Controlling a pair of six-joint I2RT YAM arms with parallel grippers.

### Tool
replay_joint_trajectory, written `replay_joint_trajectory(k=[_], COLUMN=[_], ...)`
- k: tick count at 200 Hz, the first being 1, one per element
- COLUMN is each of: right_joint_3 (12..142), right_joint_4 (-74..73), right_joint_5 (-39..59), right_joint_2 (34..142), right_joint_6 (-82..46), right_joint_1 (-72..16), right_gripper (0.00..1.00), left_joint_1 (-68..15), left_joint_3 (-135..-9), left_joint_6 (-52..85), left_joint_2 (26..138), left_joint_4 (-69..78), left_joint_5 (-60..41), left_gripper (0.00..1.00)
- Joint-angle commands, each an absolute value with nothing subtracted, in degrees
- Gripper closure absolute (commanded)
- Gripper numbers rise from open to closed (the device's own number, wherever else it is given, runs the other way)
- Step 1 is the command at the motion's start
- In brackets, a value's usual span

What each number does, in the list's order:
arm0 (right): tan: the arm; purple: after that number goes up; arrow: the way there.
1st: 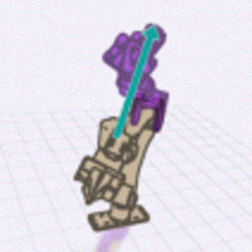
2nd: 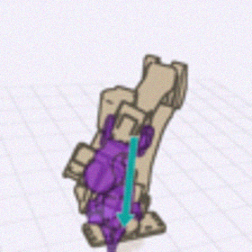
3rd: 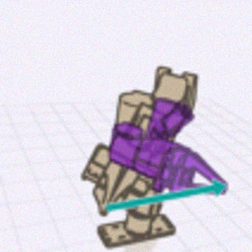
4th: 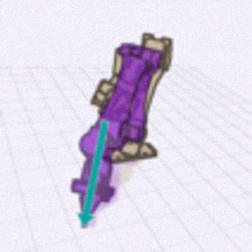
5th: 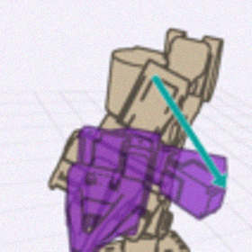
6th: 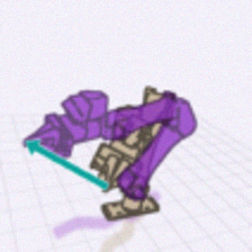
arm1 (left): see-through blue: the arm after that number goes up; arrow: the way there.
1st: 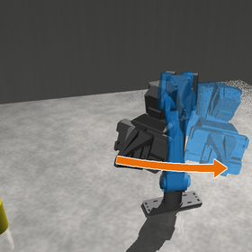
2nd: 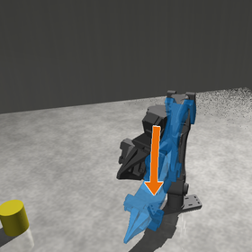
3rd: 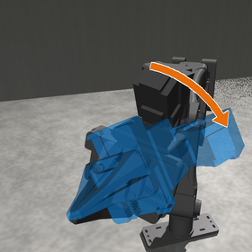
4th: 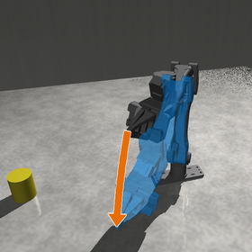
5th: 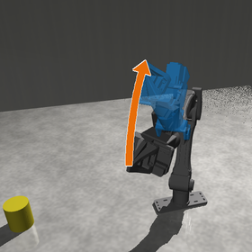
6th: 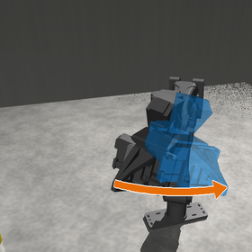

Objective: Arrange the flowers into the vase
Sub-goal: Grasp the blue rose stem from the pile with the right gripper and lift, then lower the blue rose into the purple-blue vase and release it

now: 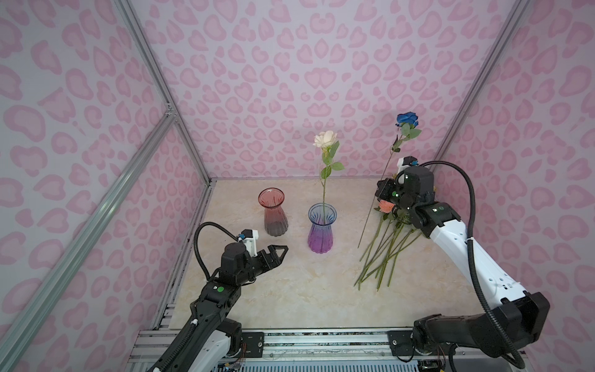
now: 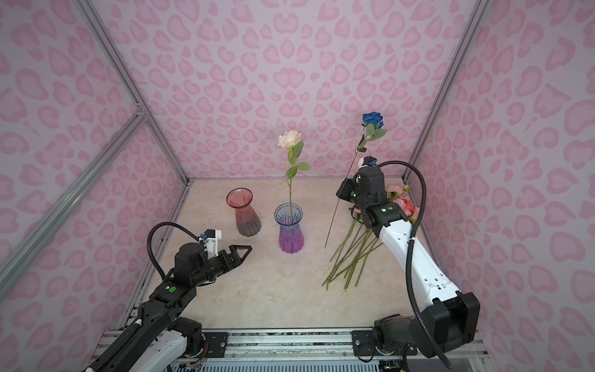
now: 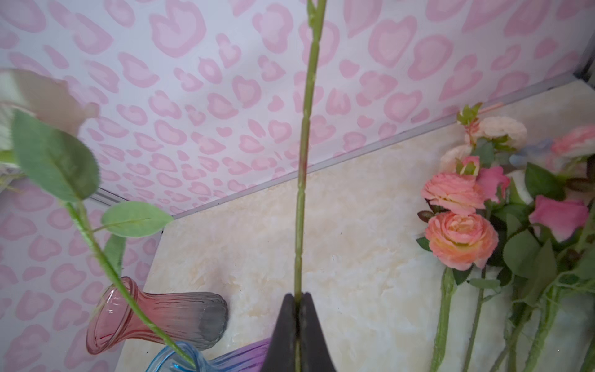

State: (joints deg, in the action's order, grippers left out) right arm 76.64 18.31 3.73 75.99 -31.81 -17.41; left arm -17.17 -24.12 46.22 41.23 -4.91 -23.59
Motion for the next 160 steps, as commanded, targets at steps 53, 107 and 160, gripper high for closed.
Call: replay_joint_trajectory(k=[53,107,160], right_joint_3=[90.7,96.2,82.0], right_joint_4=[9.8,4.6,-1.5], right_joint_5=[-3.7,-4.0,-5.8], right_joint_2=[75.2,83.0,83.7], right_joint_6=[-21.6,-17.9,-22.3], right_joint_1=[-31.4,-37.2,-38.8], right_gripper=[1.0,1.0,1.0], left_joint_1=[-17.1,-17.1,-17.1], left_joint_3=[-26.9,-26.6,-24.7], left_joint_6=[44.6,45.0,45.8], left_joint_2=[34.5,29.7,24.0], left_joint_4=[-9.1,-13.3,-15.8], left_joint_5=[-21.0,-19.4,-18.3], left_gripper=[0.04,0.04,0.04])
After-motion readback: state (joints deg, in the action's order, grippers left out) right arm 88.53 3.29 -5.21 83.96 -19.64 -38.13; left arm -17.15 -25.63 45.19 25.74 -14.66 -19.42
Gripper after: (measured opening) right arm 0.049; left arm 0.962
